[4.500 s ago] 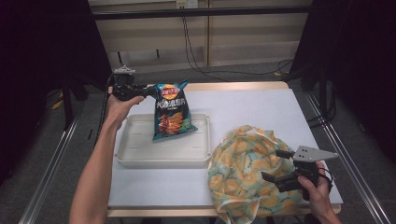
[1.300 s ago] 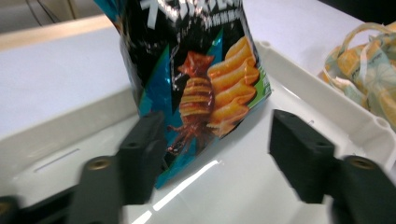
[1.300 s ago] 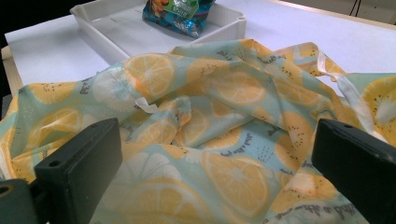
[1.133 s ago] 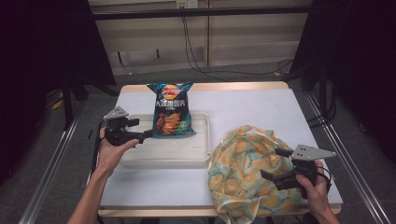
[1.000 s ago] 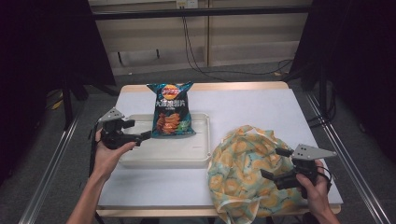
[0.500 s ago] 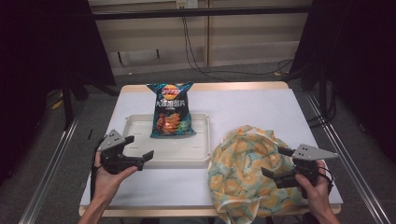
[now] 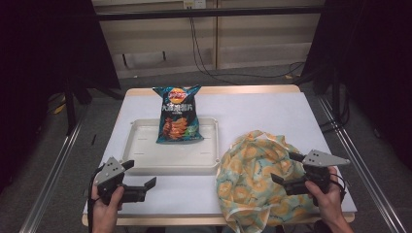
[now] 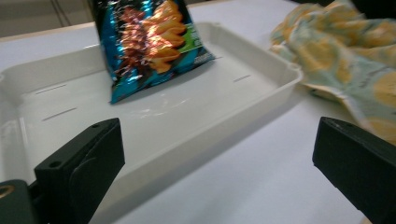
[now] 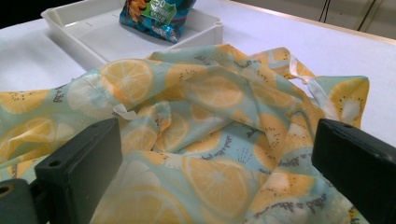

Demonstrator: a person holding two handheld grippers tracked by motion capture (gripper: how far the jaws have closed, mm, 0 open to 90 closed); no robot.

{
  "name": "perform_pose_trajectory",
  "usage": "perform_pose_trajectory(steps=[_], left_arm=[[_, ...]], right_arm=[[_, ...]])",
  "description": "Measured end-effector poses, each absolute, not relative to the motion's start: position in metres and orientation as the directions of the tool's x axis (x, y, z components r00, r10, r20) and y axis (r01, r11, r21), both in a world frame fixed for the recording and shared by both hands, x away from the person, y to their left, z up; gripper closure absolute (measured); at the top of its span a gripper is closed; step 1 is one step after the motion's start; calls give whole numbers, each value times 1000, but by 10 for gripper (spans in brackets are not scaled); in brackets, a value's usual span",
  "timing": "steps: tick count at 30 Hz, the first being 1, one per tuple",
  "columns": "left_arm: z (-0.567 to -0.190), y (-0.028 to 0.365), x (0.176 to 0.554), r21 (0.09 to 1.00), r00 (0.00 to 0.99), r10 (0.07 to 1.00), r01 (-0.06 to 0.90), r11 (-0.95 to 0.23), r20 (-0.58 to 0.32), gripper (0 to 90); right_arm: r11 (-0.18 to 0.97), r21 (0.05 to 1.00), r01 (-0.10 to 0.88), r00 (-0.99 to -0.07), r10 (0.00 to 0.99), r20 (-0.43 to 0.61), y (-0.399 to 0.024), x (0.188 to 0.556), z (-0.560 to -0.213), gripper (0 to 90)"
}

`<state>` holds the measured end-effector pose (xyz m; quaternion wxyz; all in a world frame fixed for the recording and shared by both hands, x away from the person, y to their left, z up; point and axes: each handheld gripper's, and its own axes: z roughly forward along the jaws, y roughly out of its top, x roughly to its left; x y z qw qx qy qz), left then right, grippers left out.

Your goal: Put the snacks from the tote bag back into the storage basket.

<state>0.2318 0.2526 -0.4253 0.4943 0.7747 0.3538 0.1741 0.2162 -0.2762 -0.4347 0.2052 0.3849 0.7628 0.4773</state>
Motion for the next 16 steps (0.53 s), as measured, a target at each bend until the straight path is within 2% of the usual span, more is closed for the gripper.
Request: perform_pose_trajectory(steps=[7,10,16], left_arm=[[-435,259,226,924,663,745,325,-201,-71,14],[-441,264,222,926,657,748,333,-178,-92,16],[-442,264,222,925,662,746,324,-199,-72,20]], right_arm=[[213,897,388,-599,798,70,-281,215,-434,15],[204,904,376,-594,802,67,-283,213,-432,16],[203,908,367,-593,803,61,-283,212,-432,21]])
